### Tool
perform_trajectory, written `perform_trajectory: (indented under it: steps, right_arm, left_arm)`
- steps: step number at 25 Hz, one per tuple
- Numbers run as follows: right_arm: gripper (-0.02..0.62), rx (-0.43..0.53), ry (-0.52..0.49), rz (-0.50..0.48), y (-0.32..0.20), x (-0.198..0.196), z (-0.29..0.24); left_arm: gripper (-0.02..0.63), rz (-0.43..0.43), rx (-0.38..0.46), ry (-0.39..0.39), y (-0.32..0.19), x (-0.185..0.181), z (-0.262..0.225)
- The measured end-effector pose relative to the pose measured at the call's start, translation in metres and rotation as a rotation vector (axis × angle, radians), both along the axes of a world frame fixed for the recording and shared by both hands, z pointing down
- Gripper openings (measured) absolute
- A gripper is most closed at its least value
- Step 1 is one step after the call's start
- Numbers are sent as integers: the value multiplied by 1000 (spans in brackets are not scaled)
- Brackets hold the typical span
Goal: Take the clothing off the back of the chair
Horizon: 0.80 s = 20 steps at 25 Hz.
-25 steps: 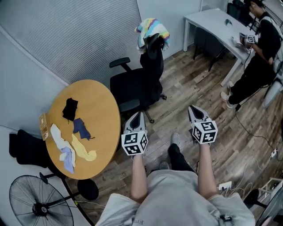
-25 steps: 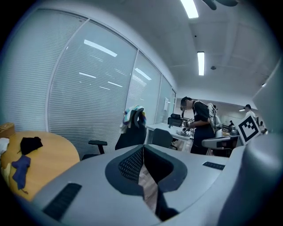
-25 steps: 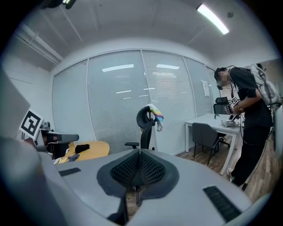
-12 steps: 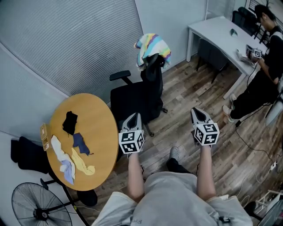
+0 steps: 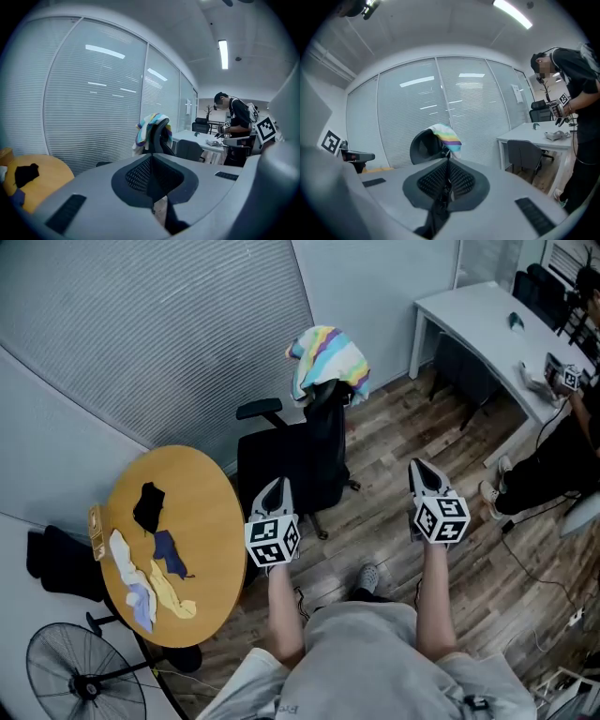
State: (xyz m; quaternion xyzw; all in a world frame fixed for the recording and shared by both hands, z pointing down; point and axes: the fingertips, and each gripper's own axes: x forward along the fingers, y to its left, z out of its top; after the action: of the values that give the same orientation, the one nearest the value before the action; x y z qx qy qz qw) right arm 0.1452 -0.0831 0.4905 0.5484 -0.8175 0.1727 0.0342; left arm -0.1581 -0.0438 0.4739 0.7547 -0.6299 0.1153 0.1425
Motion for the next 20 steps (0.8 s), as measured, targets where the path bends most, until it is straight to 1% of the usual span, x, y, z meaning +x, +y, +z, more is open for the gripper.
perform_trajectory:
  steps: [4, 6, 8, 12, 16, 20]
  right_arm:
    - [26, -15, 8, -30, -23, 4, 6]
    - [26, -23, 3, -26, -34, 6, 12]
    - [26, -31, -12, -22, -42, 6, 18]
    - [26, -36, -23, -63, -43, -1, 25]
    - [26, -44, -66, -82, -48, -6, 30]
    - [26, -52, -68, -86, -59, -8, 33]
  left_arm:
    - [29, -30, -15, 17, -13, 1, 7]
    - [29, -50, -29, 24, -13, -1, 15]
    - [29, -66, -43, 15, -13, -6, 21]
    - [29, -98, -54, 9, -9, -15, 25]
    - [29, -99, -49, -6, -16, -19, 22]
    - [29, -87, -37, -13, -30, -20, 19]
